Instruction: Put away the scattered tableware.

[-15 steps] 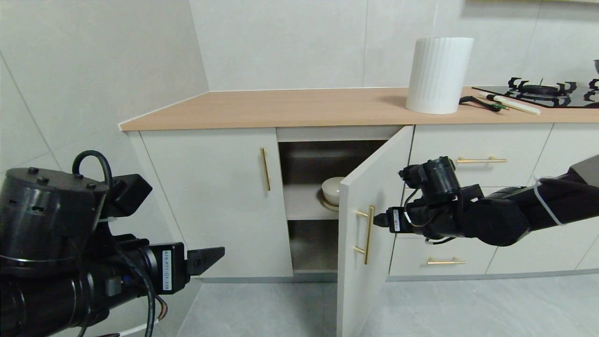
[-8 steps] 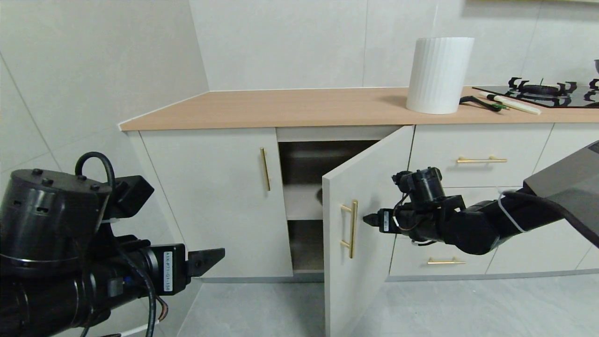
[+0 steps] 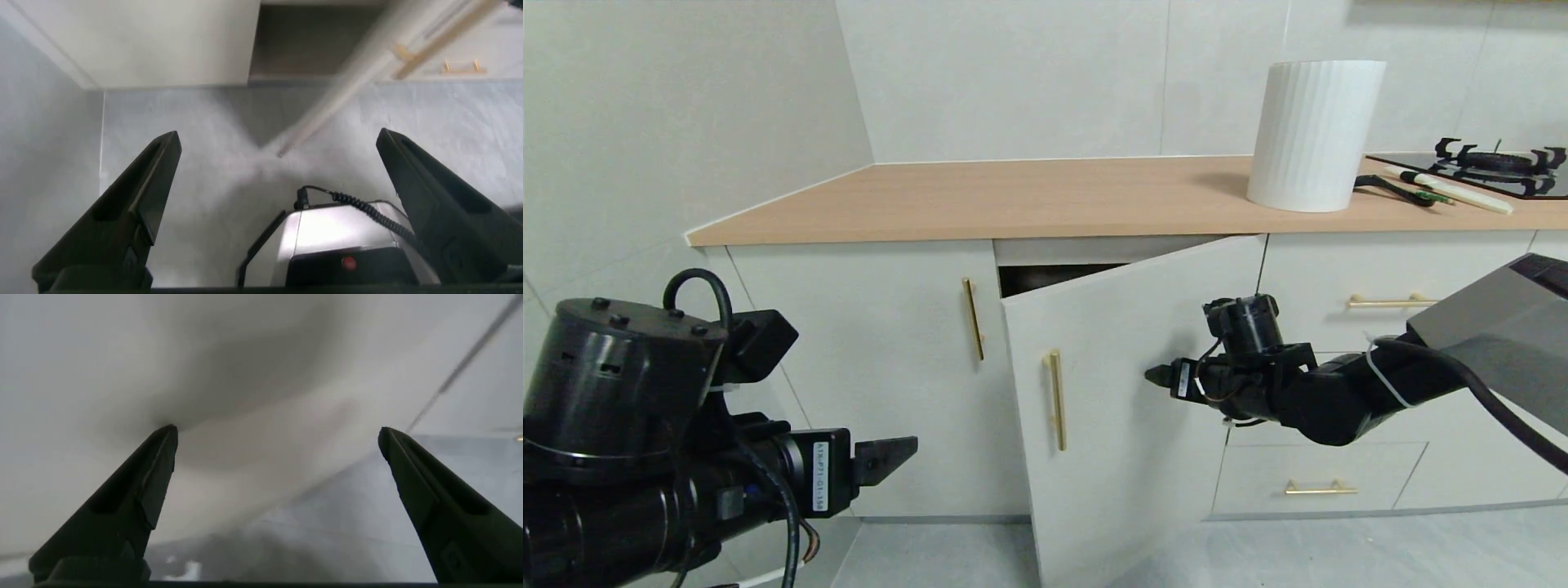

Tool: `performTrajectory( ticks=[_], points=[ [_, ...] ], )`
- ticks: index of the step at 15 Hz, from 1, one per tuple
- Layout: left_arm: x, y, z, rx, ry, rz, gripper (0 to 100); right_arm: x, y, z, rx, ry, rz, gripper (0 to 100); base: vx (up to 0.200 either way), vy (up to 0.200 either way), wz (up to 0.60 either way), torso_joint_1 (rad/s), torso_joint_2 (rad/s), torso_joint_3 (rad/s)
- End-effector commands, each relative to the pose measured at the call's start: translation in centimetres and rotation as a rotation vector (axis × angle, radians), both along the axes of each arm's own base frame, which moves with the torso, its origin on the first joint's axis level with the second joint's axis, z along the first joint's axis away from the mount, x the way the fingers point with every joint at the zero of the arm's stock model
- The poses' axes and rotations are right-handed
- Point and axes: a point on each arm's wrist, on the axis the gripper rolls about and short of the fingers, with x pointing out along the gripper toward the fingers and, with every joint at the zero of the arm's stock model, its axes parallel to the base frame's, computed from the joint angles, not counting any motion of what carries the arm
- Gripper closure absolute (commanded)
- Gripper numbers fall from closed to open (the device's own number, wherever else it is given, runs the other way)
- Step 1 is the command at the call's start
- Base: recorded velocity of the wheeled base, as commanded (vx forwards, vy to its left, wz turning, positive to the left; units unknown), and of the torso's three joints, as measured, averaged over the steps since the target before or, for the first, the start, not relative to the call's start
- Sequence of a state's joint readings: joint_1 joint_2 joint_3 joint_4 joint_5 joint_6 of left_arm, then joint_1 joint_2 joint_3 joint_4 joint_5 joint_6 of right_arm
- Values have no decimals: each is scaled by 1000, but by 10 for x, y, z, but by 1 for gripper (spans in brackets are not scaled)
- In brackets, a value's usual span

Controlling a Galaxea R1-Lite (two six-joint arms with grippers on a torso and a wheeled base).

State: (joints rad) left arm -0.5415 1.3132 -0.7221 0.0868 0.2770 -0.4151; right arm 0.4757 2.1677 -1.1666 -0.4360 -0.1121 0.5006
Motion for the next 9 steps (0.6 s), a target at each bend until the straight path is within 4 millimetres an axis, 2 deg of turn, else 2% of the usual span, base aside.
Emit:
performTrajectory(
  ticks=[1,6,9],
  points=[
    [1,-1,-1,4,7,1,0,3,2,5,20,-16,-8,0,0,0,0,0,0,0],
    [3,-2,-4,9,16,1,0,19,10,16,174,-32,-85,0,0,0,0,0,0,0],
    [3,-2,-4,10,19,2,0,30,14,14,202,-49,-142,0,0,0,0,0,0,0]
  ],
)
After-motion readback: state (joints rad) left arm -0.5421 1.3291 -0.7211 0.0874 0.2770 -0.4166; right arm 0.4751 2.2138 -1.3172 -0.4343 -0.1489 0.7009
